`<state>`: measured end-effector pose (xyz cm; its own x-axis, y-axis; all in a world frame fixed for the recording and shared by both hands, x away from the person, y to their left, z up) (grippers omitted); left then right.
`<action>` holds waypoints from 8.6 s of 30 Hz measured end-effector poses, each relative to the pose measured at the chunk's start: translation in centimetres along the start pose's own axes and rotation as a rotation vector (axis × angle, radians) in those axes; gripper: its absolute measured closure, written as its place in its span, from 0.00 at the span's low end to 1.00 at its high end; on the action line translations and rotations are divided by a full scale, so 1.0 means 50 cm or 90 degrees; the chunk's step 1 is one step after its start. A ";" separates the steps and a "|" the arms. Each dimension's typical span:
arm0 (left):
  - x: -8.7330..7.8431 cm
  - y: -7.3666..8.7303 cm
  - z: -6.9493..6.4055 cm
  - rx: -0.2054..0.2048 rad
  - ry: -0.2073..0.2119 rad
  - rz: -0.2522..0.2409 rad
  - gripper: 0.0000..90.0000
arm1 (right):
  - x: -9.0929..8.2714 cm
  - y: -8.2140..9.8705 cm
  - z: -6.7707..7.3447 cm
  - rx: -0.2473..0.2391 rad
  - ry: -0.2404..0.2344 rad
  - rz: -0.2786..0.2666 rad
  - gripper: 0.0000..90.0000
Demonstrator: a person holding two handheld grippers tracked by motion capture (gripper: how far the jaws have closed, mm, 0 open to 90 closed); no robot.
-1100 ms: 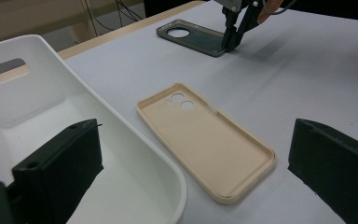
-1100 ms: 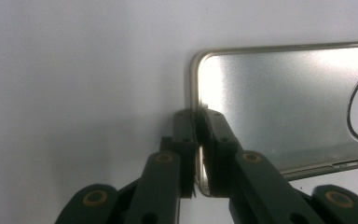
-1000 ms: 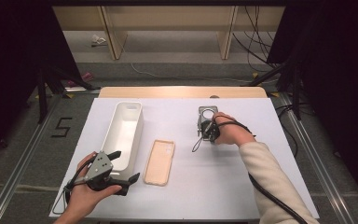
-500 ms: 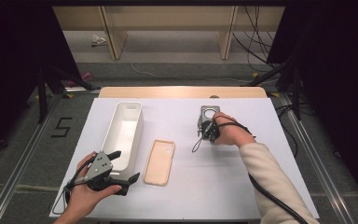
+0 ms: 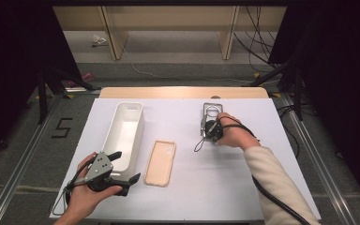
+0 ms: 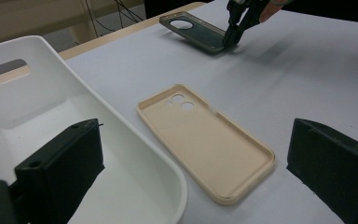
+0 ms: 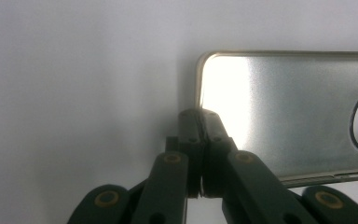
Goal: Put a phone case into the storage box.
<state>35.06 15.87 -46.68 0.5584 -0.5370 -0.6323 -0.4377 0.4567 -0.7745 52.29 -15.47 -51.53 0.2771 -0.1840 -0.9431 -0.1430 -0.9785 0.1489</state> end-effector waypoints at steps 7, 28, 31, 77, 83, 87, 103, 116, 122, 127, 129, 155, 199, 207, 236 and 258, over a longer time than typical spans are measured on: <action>0.000 0.000 0.001 0.001 0.000 0.000 0.03 | -0.021 0.006 0.013 0.024 0.009 -0.054 0.99; -0.002 -0.001 0.002 -0.004 -0.003 -0.003 0.03 | -0.055 0.033 0.059 0.098 -0.007 -0.193 0.99; -0.001 -0.001 0.002 -0.002 -0.004 -0.003 0.03 | -0.060 0.035 0.067 0.103 -0.010 -0.212 0.99; -0.001 -0.001 0.004 -0.004 -0.006 -0.002 0.04 | -0.129 0.021 0.169 0.068 -0.026 -0.338 0.99; -0.002 -0.004 0.006 -0.009 -0.008 -0.002 0.05 | -0.138 0.022 0.182 0.063 -0.026 -0.352 0.99; -0.010 -0.025 0.013 -0.037 -0.016 -0.014 0.07 | -0.145 0.019 0.197 0.057 -0.027 -0.362 0.99; 0.050 -0.186 -0.014 -0.046 0.015 0.026 0.14 | -0.168 -0.003 0.241 0.034 -0.020 -0.380 0.99; 0.150 -0.273 -0.032 -0.074 0.022 0.100 0.20 | -0.176 -0.017 0.253 0.025 -0.013 -0.387 0.99; 0.185 -0.302 -0.029 -0.088 0.034 0.124 0.26 | -0.180 -0.022 0.257 0.022 -0.009 -0.390 0.99; 0.205 -0.318 -0.031 -0.097 0.051 0.135 0.29 | -0.181 -0.028 0.261 0.017 -0.005 -0.391 0.99; 0.223 -0.326 -0.029 -0.102 0.049 0.150 0.31 | -0.183 -0.030 0.263 0.013 -0.005 -0.391 0.99; 0.267 -0.328 -0.017 -0.196 0.105 0.198 0.74 | -0.191 -0.044 0.270 -0.008 0.021 -0.388 0.99; 0.161 -0.361 0.038 -0.086 0.054 -0.013 0.91 | -0.167 0.003 0.202 0.263 -0.067 -0.486 0.25; 0.125 -0.367 0.068 -0.097 0.049 -0.044 0.91 | -0.160 0.020 0.195 0.292 -0.077 -0.498 0.22; 0.034 -0.358 0.178 -0.119 0.019 -0.087 0.91 | -0.156 0.070 0.188 0.355 -0.081 -0.523 0.21; -0.002 -0.350 0.252 -0.117 -0.006 -0.107 0.91 | -0.154 0.073 0.187 0.367 -0.084 -0.526 0.21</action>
<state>51.54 16.86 -32.80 0.6404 -0.5872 -0.4951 -0.4586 0.2248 -0.8597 40.78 -16.74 -46.51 0.3942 0.5761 -0.7161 -0.3997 -0.5942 -0.6980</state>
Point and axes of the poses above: each handheld gripper's, and its own axes: x roughly forward along the jaws, y roughly out of its underside, z roughly to its left, the point moved 7 cm from there along x, roughly forward along the jaws, and after that the axes turned 15 degrees about z, right-handed, at the moved point
